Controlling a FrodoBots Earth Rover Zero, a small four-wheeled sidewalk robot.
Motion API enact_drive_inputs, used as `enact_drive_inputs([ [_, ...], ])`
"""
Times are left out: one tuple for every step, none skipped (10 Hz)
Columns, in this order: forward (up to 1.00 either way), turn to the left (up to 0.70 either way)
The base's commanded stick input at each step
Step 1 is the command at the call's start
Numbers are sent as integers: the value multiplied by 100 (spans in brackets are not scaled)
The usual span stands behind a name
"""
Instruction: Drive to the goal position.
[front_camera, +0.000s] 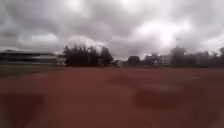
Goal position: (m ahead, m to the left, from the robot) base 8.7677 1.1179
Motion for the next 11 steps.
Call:
enact_drive_inputs([
  [70, 0],
  [70, 0],
  [70, 0],
  [70, 0],
  [70, 0],
  [70, 0],
  [70, 0],
  [70, 0],
  [70, 0],
  [70, 0],
  [70, 0],
])
